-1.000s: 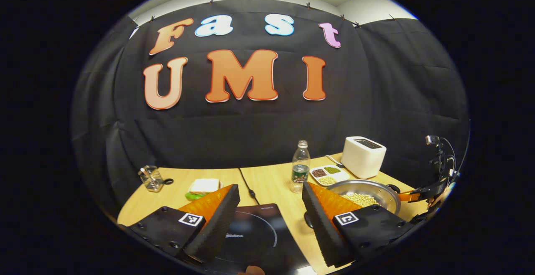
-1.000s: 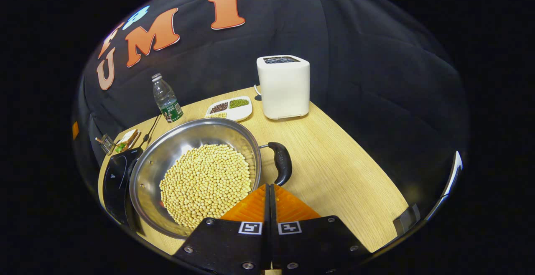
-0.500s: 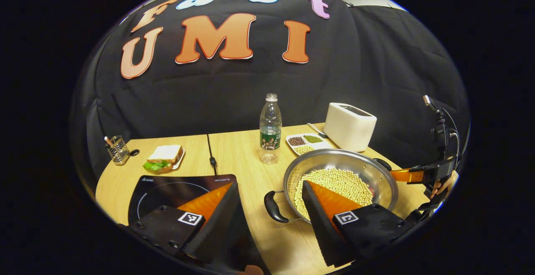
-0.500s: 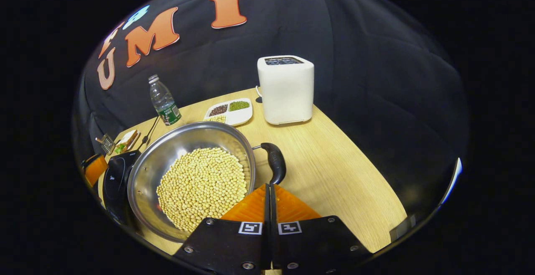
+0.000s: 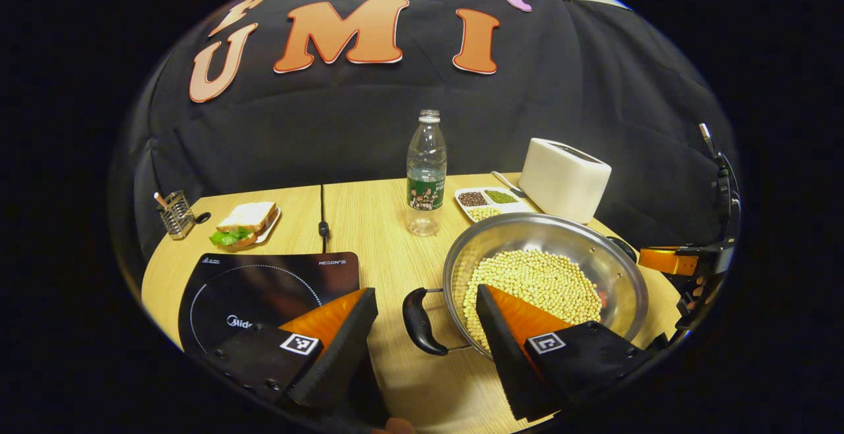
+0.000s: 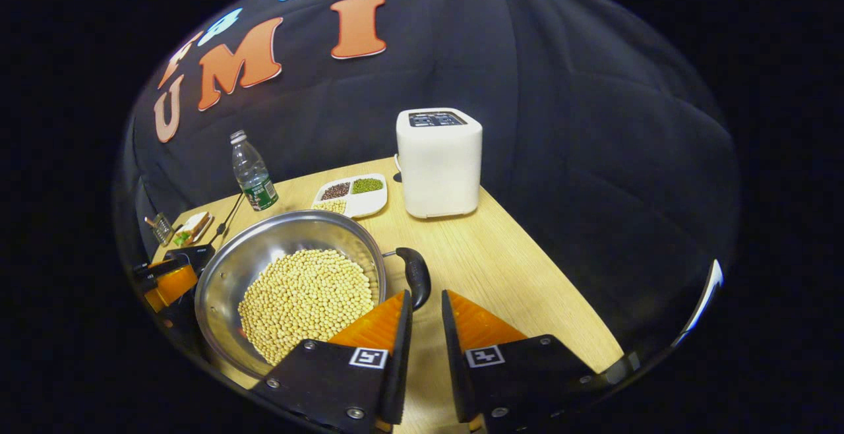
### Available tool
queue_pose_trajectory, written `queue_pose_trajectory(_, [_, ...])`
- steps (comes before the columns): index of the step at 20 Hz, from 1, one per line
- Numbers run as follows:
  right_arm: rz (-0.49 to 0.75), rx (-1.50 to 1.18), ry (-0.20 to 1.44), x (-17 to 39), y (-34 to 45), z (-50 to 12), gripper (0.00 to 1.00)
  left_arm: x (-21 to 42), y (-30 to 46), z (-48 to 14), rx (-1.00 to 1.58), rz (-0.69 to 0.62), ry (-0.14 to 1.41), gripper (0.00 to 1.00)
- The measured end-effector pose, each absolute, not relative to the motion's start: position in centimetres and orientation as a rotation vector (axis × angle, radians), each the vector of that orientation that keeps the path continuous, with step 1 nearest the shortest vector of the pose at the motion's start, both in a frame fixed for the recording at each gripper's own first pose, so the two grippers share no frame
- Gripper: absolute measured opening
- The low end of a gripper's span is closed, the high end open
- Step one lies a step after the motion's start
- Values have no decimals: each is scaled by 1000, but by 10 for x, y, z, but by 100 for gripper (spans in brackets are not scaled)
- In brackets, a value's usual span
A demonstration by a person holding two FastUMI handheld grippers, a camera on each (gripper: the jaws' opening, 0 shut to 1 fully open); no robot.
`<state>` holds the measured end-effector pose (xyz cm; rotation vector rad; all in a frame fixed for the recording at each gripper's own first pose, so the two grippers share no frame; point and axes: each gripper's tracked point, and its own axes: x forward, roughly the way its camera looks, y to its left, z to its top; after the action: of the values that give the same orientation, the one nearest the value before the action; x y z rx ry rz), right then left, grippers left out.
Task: First push the handle of the pot to place it horizontally, then grasp the pot with both hands and set it on the induction cooktop.
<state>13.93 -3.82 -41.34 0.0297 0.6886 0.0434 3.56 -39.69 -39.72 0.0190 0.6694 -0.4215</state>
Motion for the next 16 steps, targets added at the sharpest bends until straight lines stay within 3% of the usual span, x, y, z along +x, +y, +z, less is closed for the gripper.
queue_pose_trajectory(1, [53, 16, 668, 141, -33, -409, 29, 37, -398, -400, 23, -422, 680, 100])
queue_pose_trajectory(2, [60, -1, 636, 146, -32, -402, 47, 37, -399, -403, 26, -423, 692, 100])
queue_pose_trajectory(3, [68, -11, 611, 151, -30, -397, 52, 37, -401, -407, 29, -425, 708, 100])
queue_pose_trajectory(6, [91, -8, 589, 162, -20, -394, 80, 39, -405, -420, 33, -427, 748, 99])
queue_pose_trajectory(10, [96, -20, 659, 168, -18, -417, 89, 38, -411, -438, 31, -440, 811, 100])
queue_pose_trajectory(16, [92, 4, 755, 174, -18, -447, 89, 40, -421, -460, 15, -451, 884, 98])
